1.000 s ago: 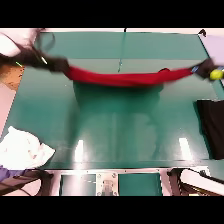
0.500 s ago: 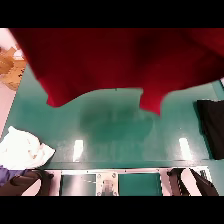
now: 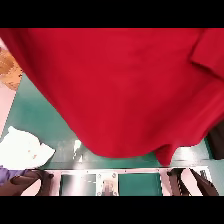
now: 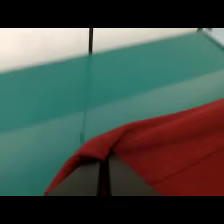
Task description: Fold the shirts.
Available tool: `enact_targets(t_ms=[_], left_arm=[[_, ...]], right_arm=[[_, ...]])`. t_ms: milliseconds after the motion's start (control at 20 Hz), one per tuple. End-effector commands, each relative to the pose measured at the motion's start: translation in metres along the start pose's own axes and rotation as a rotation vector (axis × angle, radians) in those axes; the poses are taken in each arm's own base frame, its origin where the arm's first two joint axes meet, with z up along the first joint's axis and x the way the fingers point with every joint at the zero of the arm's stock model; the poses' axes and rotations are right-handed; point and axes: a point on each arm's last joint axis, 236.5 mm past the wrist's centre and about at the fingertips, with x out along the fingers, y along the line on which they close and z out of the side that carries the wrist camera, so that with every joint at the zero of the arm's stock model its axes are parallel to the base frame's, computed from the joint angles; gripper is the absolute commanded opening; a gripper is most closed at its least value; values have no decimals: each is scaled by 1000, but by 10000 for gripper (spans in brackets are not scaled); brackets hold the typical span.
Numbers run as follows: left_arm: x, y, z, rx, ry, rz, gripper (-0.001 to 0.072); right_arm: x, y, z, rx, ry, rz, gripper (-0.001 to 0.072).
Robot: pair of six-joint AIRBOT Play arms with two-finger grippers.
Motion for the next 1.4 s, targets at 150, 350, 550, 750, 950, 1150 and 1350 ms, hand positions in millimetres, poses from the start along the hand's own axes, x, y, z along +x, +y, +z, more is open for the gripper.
enact_targets(t_ms=[150,350,550,750,950,1150,1350], left_arm=[[192,62,-156,-188,408,-22,23],[277,85,-219,-323,451,-23,23],[314,101,-249,-379,440,4,23],[316,110,-271,-333,500,33,23],[307,117,-303,-276,617,57,23],[308,106,-350,-307,743,27,23],[312,98,-367,-340,780,5,23]], right_arm=[[135,-111,-182,177,315,-59,18],[202,-179,-275,292,470,-140,18],[240,-221,-331,349,564,-169,18],[236,-235,-354,310,647,-180,17],[201,-245,-394,237,837,-208,17],[180,-249,-432,270,911,-233,17],[179,-251,-438,275,908,-245,17]])
